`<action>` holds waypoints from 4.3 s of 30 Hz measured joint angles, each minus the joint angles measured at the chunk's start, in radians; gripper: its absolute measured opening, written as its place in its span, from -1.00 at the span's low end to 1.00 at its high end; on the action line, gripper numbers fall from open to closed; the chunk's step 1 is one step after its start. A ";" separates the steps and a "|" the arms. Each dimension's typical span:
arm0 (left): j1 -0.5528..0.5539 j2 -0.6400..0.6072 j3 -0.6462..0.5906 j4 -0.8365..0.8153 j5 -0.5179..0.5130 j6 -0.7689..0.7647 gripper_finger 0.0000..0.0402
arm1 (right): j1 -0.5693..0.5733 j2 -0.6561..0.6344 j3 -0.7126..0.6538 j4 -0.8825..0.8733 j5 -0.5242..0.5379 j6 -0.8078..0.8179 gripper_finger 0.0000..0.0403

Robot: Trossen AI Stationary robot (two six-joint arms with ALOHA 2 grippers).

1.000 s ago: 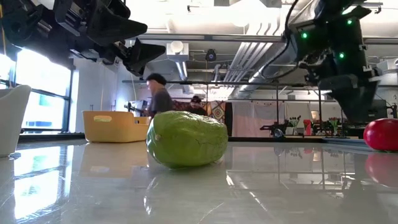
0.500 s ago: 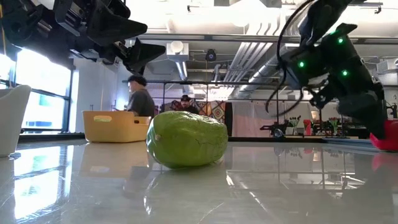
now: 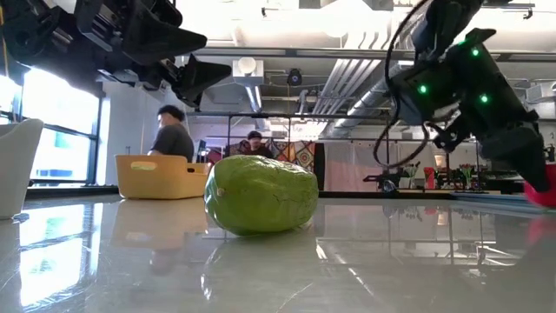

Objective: Sort produce into baskets
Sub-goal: Put the red tomato into the gray bin

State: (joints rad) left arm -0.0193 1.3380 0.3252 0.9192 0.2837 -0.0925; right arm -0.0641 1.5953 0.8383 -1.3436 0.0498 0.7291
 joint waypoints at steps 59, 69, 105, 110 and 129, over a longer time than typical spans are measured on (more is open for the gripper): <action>-0.179 0.001 0.126 0.072 -0.790 0.758 0.61 | 0.281 -0.028 -0.239 2.582 0.626 -0.500 -0.02; -0.229 0.001 0.247 0.071 -0.802 0.972 0.66 | 0.281 -0.002 -0.216 2.739 0.548 -0.539 -0.02; -0.273 0.278 0.486 0.258 -1.063 1.388 0.26 | 0.289 -0.003 -0.167 2.750 0.468 -0.522 0.01; -0.277 0.278 0.486 0.199 -1.116 1.384 -0.13 | 0.286 -0.003 -0.167 2.702 0.544 -0.530 0.11; -0.217 0.275 0.450 -0.050 -1.139 1.095 -0.21 | 0.372 -0.055 -0.167 2.683 0.643 -0.828 0.25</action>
State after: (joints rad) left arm -0.2358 1.6127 0.7747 0.8696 -0.8551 1.0030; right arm 0.3074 1.5407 0.6710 1.3390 0.6933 -0.0993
